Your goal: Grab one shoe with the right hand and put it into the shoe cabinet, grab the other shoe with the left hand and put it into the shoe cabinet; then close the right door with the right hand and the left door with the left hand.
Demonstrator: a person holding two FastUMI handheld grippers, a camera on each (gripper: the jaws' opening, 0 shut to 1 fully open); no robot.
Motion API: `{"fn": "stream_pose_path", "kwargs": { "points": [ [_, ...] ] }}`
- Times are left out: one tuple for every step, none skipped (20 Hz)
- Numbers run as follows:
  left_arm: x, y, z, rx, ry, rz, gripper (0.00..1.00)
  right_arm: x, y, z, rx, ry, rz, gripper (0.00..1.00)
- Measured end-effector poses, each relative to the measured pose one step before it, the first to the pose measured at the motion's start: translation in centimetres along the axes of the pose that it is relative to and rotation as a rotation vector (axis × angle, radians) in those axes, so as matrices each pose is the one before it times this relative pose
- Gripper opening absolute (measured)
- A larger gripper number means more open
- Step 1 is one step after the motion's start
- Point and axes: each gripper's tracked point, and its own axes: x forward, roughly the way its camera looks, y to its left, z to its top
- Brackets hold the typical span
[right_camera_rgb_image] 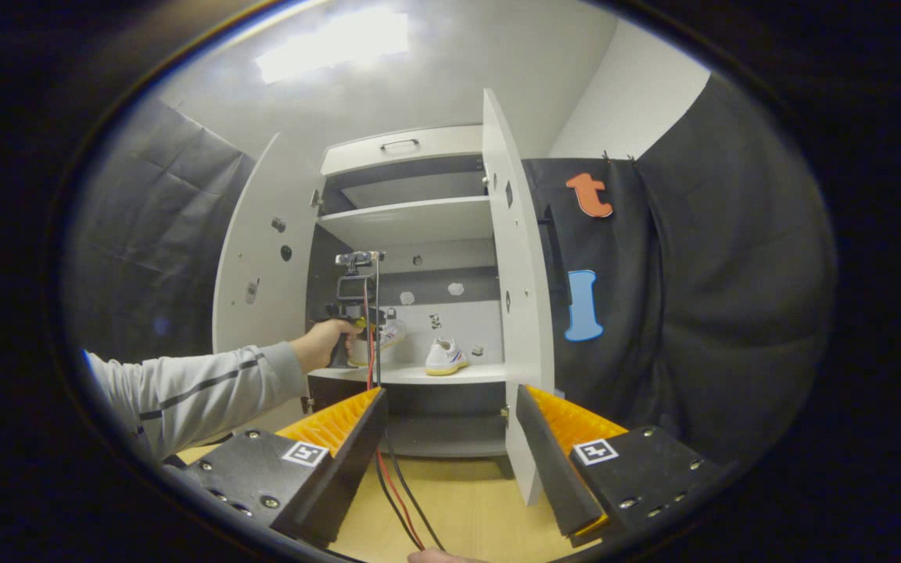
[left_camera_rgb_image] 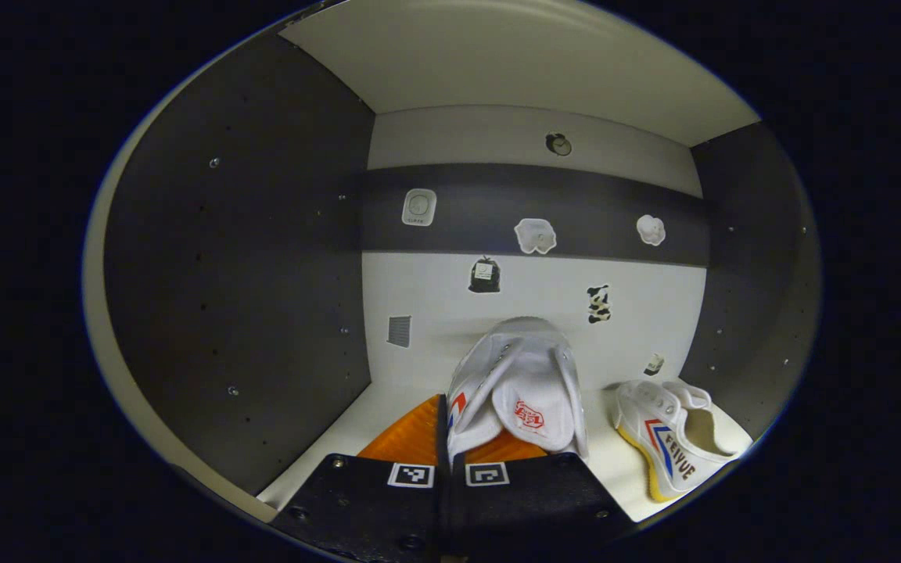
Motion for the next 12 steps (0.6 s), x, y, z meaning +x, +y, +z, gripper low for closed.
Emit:
{"fn": "stream_pose_path", "kwargs": {
  "points": [
    [0.263, 0.509, -0.945, 0.00241, 0.02612, 0.01298, 0.00, 0.066, 0.021, -0.144, 0.00221, 0.00148, 0.00353, 0.98],
    [0.290, 0.261, -0.611, -0.00229, 0.01385, 0.00764, 0.00, 0.088, 0.028, -0.021, 0.00148, 0.00074, 0.00234, 0.98],
    [0.449, 0.120, -0.753, -0.00473, 0.02084, 0.00270, 0.01, 0.077, 0.045, -0.076, 0.00023, 0.00054, 0.00125, 0.98],
    [0.377, 0.259, -0.379, -0.00237, 0.00971, 0.00683, 0.00, 0.101, 0.065, -0.104, 0.00019, 0.00119, -0.00105, 0.98],
    [0.383, 0.385, -0.347, -0.01311, 0.00465, 0.00871, 0.00, 0.006, 0.055, -0.079, -0.00086, 0.00194, -0.00131, 0.98],
    [0.230, 0.238, -0.378, -0.00212, 0.02202, 0.00944, 0.01, 0.044, 0.106, -0.145, -0.00476, 0.00416, -0.00013, 0.98],
    [-0.021, 0.203, -0.208, -0.00406, 0.00415, 0.00706, 0.02, 0.096, 0.082, -0.130, -0.00633, 0.00356, -0.00026, 0.98],
    [0.004, -0.049, -0.022, 0.00819, 0.00460, -0.00543, 0.02, 0.000, 0.096, -0.046, -0.00618, 0.00178, -0.00122, 0.98],
    [-0.137, -0.608, 0.101, -0.00079, 0.00203, -0.02955, 0.05, -0.025, 0.130, 0.079, -0.00539, -0.00134, -0.00169, 0.98],
    [-0.165, -0.615, -0.473, 0.00387, 0.03030, -0.02520, 0.10, -0.007, 0.091, 0.096, -0.00556, -0.00237, -0.00231, 0.98],
    [-0.463, 0.936, -0.232, 0.01594, 0.00905, 0.03169, 0.16, -0.040, 0.073, 0.034, -0.00527, -0.00187, -0.00486, 0.98],
    [-0.101, 0.536, 0.211, 0.00209, 0.00013, 0.01295, 0.39, -0.044, 0.043, 0.166, -0.00683, -0.00306, -0.00508, 0.98]
  ]
}}
